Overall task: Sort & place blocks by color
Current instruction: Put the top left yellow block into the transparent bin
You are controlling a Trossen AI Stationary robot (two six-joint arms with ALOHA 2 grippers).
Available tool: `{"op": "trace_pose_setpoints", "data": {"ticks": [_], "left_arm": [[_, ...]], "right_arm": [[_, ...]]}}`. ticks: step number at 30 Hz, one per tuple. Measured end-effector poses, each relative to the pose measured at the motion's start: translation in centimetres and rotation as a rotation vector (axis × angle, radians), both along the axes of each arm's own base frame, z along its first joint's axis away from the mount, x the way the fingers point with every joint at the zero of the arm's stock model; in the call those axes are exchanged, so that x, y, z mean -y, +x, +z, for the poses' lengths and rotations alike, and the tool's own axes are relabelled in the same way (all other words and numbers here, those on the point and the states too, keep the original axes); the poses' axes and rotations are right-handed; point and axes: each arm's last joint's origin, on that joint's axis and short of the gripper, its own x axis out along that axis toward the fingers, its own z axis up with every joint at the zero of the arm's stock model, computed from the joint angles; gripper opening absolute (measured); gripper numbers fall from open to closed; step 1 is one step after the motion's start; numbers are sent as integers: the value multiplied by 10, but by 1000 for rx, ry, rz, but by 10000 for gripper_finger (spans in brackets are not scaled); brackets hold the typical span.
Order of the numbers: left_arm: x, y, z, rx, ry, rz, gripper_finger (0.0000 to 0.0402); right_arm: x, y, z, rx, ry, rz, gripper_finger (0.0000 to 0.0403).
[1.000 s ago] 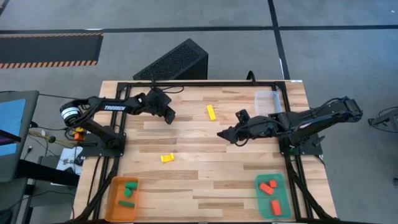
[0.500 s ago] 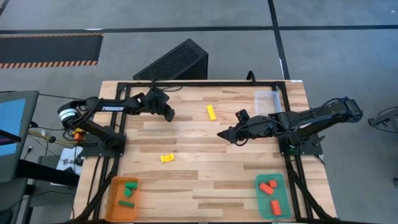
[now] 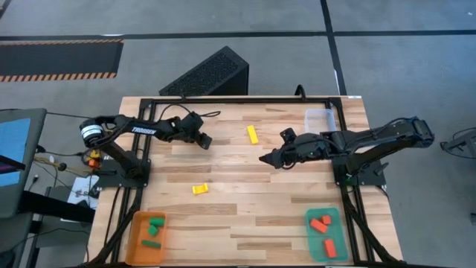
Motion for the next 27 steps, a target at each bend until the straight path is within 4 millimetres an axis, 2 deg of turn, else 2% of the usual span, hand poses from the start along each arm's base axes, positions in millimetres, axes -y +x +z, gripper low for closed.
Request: {"op": "trace_pose_setpoints", "data": {"ticks": [3, 6, 8, 13, 18, 20, 23, 27], "left_arm": [[0, 1, 1, 17, -15, -11, 98], [0, 7, 5, 65, -65, -71, 97], [3, 14, 12, 142, -126, -179, 97], [18, 47, 65, 529, 30, -534, 97], [53, 63, 124, 823, 281, -773, 97], [65, 67, 141, 861, 375, -824, 97], [80, 74, 155, 868, 438, -901, 97], [96, 81, 170, 838, 484, -952, 98]], "right_arm": [[2, 0, 0, -1, 7, 7, 286], [5, 1, 1, 7, 10, 5, 286], [7, 2, 1, 20, 24, -7, 286], [9, 18, 2, 111, 115, 8, 286], [15, 33, -1, 164, 186, 91, 286], [16, 38, 2, 219, 196, 103, 286], [17, 44, 3, 272, 210, 105, 286], [21, 51, -5, 251, 217, 99, 286]]}}
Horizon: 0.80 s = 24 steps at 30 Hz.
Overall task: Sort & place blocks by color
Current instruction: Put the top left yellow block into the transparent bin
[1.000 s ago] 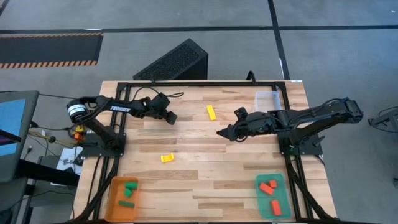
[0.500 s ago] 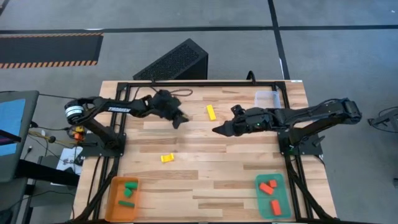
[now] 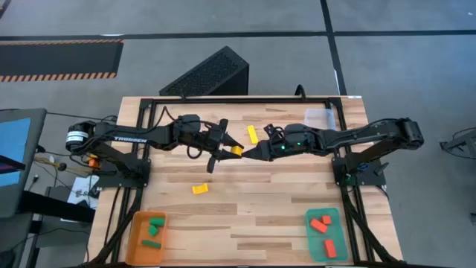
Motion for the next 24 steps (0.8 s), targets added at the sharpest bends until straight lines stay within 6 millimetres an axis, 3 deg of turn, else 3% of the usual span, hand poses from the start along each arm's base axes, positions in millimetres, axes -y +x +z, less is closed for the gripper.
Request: {"op": "trace_pose_setpoints", "data": {"ticks": [8, 24], "left_arm": [[10, 6, 17, -50, 97, 59, 111], [14, 5, 13, -100, 86, 41, 111]], "right_arm": [[-1, 16, -7, 72, 0, 16, 286], [9, 26, -9, 125, -25, -93, 284]]}}
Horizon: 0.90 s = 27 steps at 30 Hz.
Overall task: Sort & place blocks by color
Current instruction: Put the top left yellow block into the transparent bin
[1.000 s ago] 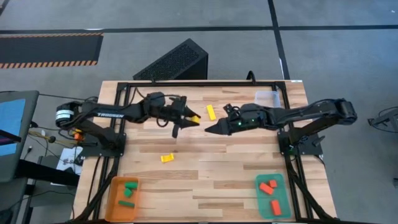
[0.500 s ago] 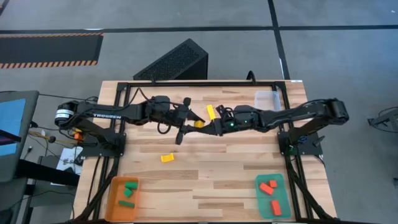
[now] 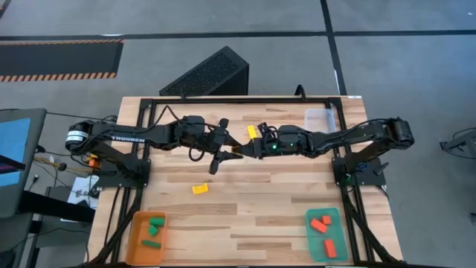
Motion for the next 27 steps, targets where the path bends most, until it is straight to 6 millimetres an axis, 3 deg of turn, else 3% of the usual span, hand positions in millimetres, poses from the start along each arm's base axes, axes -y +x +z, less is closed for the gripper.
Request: {"op": "trace_pose_setpoints", "data": {"ticks": [4, 10, 13, 16, 23, 27], "left_arm": [[3, 0, -2, -10, 7, -15, 111], [4, 0, -1, -5, 0, -19, 112], [4, 0, 0, -1, -4, -19, 112], [4, 0, 0, -1, 9, -14, 112], [3, 0, -6, -33, 115, 17, 112], [3, -1, -8, -55, 142, 49, 112]], "right_arm": [[1, 0, 4, 31, 12, -9, 257], [0, 0, 4, 21, 14, 36, 161], [-1, -1, 4, 20, 21, 67, 140], [-1, -1, 3, 9, 48, 73, 158], [-1, -1, -2, -32, 142, 49, 277], [-1, 0, -3, -42, 140, 45, 300]]}}
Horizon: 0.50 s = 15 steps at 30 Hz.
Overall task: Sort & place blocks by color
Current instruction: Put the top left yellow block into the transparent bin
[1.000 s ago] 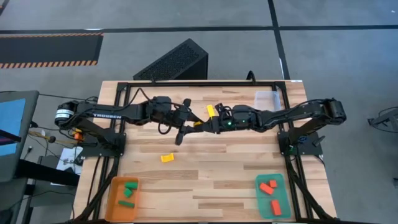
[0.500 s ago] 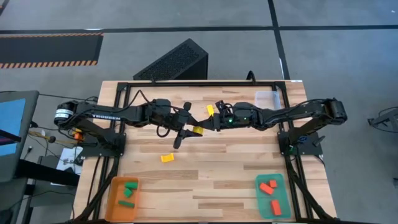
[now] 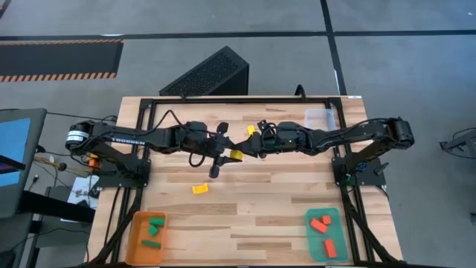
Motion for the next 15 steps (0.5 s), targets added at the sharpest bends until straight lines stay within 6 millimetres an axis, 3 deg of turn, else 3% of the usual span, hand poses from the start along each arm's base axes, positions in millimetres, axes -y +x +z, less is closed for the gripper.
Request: {"op": "trace_pose_setpoints", "data": {"ticks": [9, 15], "left_arm": [[-7, -1, -1, -10, 56, 171, 112], [-6, -2, -3, -44, 50, 84, 112]], "right_arm": [[-6, -3, -14, -145, 25, 30, 272], [-2, -3, -14, -148, -25, -47, 269]]}}
